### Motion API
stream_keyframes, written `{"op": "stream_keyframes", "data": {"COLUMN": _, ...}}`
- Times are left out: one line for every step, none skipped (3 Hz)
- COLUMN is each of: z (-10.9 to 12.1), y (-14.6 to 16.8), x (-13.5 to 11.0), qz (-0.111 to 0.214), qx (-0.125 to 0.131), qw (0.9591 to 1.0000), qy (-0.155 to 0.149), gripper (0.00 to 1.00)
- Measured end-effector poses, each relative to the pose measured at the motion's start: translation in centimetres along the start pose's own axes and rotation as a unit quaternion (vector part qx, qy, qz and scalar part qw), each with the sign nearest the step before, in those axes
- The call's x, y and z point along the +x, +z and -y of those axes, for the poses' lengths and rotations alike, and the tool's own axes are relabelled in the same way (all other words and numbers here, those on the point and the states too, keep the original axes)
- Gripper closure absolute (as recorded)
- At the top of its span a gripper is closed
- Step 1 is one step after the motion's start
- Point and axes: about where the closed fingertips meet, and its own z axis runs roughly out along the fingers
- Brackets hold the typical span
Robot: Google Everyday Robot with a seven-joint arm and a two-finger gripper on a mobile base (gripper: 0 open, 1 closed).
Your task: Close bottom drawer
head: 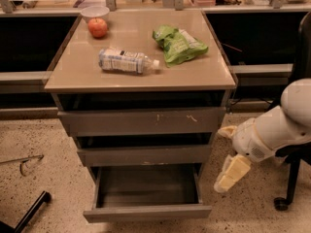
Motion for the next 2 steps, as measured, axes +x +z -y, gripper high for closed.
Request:
{"op": "stream_keyframes", "data": {"z": 1.5, "y": 8.0, "x": 4.1, "qz": 0.041, "qx": -0.028, "qw": 0.9986, "qy": 0.017, "gripper": 0.0}}
{"op": "stream_keyframes", "data": {"z": 2.2, "y": 14.7, "x": 7.0, "qz": 0.069, "qx": -0.049, "qw": 0.9961, "qy": 0.025, "gripper": 0.0}}
